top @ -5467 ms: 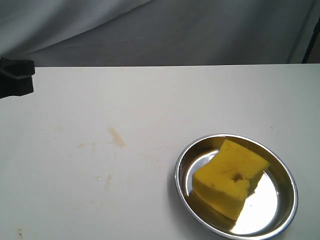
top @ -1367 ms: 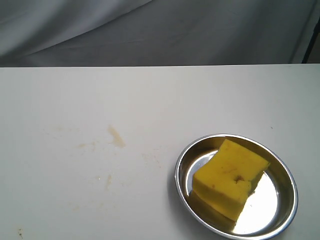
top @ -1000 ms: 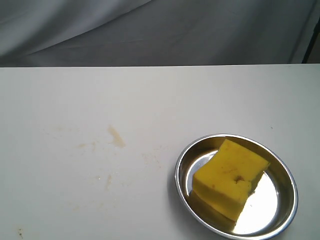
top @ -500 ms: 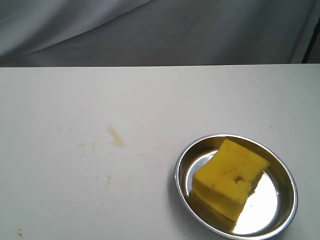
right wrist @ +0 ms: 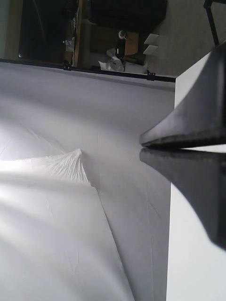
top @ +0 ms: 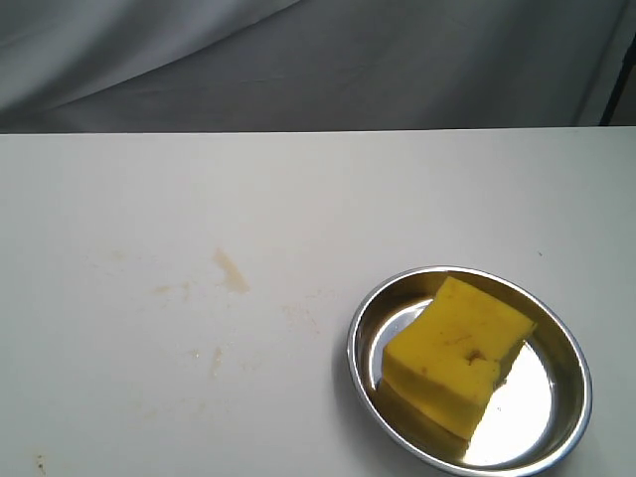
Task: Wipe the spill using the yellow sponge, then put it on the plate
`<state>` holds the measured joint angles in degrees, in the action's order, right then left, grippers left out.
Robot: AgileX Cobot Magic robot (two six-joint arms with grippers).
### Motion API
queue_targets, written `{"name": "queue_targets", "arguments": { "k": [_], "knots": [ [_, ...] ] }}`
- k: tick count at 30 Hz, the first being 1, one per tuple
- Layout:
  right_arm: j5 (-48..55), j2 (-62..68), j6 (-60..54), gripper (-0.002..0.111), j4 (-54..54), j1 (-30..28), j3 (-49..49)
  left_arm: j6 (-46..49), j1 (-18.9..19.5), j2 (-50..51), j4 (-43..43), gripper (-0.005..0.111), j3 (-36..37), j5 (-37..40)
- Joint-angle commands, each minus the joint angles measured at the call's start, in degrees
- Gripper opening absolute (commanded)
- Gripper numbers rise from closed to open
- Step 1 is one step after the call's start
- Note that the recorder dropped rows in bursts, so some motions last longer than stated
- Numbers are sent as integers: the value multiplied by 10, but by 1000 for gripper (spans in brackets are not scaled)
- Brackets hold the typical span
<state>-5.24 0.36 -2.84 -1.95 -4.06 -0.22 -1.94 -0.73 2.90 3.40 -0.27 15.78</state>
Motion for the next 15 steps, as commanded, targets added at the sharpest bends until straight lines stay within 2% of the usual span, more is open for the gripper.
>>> {"name": "queue_targets", "arguments": {
  "k": [1, 9, 15],
  "knots": [
    [-4, -4, 3, 0, 0, -1, 2, -6, 2, -2, 4, 0, 3, -6],
    [83, -4, 3, 0, -32, -1, 2, -6, 2, -2, 4, 0, 3, -6],
    [163, -4, 3, 0, 55, 8, 2, -6, 2, -2, 4, 0, 3, -6]
  ]
}}
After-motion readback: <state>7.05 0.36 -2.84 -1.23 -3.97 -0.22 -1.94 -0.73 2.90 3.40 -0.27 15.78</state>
